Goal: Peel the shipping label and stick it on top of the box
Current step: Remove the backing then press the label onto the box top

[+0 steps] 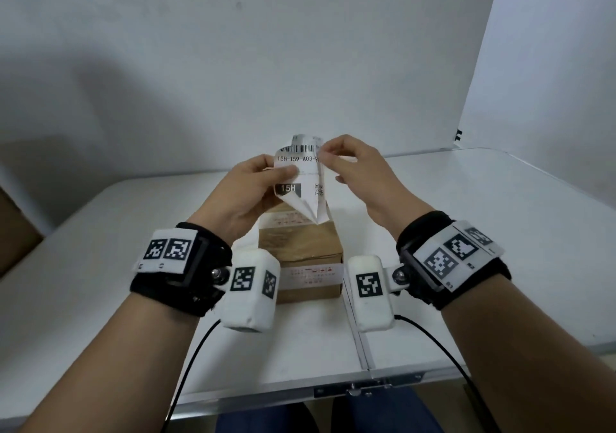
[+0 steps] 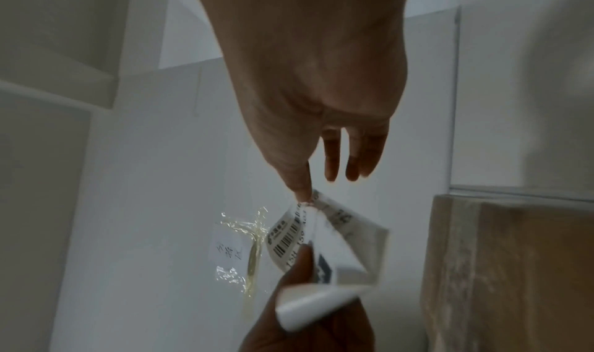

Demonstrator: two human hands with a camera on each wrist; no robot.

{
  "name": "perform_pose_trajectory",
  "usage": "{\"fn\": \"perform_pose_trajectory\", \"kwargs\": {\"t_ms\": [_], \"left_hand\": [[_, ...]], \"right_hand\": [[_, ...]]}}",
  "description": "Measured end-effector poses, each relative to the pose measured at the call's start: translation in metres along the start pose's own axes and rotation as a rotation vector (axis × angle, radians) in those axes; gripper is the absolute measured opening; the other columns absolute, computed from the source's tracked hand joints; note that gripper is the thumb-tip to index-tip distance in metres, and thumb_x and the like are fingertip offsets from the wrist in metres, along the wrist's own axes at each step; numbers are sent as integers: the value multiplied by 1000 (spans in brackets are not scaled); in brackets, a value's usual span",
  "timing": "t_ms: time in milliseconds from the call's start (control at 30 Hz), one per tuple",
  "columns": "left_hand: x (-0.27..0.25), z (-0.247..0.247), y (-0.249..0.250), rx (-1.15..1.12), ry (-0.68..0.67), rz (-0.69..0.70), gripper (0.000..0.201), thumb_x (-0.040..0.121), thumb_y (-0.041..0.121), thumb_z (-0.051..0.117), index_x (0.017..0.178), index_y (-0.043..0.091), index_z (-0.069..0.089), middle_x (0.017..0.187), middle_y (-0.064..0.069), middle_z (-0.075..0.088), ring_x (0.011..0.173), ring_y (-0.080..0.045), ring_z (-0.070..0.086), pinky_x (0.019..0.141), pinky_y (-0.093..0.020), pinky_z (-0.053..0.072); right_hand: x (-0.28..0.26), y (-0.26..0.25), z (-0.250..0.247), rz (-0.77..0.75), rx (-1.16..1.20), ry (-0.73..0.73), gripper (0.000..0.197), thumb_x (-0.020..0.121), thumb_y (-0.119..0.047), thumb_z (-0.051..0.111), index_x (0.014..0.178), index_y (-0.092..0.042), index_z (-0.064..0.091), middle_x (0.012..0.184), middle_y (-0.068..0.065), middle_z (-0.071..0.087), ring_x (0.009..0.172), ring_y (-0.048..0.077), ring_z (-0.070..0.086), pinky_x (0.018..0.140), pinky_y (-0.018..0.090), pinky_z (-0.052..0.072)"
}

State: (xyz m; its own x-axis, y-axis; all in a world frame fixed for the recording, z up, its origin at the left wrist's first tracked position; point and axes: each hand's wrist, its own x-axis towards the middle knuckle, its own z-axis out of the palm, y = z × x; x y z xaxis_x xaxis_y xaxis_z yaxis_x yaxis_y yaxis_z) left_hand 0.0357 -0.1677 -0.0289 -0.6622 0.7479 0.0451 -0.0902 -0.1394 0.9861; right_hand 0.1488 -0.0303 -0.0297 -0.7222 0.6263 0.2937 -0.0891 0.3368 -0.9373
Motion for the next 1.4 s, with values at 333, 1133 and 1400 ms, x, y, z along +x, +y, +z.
{"fn": "perform_pose_trajectory", "kwargs": {"t_ms": [333,1133,1400], "left_hand": [[-5,-10,-20,-160,89,-77,24,85,0,66,108,2,61,102,-14,69,74,-16,70,66,-23,59],[-10,-30,-48,516,158,108,16,80,9,70,84,23,76,98,-2,73,93,-20,67,76,-28,53],[-12,-24,-46,724,156,122,17,82,14,68,90,26,75,92,5,73,88,-14,66,72,-21,51]], "right_hand": [[-7,12,14,-15,3,-42,8,86,-13,67,85,-21,67,88,-2,69,86,20,68,82,40,57],[-13,35,14,32,-294,-155,24,82,-12,71,106,-18,72,106,-1,68,86,11,62,69,13,43],[-21,40,16,21,-434,-170,31,83,-11,69,113,-17,69,102,-5,59,92,12,60,82,26,51]]}}
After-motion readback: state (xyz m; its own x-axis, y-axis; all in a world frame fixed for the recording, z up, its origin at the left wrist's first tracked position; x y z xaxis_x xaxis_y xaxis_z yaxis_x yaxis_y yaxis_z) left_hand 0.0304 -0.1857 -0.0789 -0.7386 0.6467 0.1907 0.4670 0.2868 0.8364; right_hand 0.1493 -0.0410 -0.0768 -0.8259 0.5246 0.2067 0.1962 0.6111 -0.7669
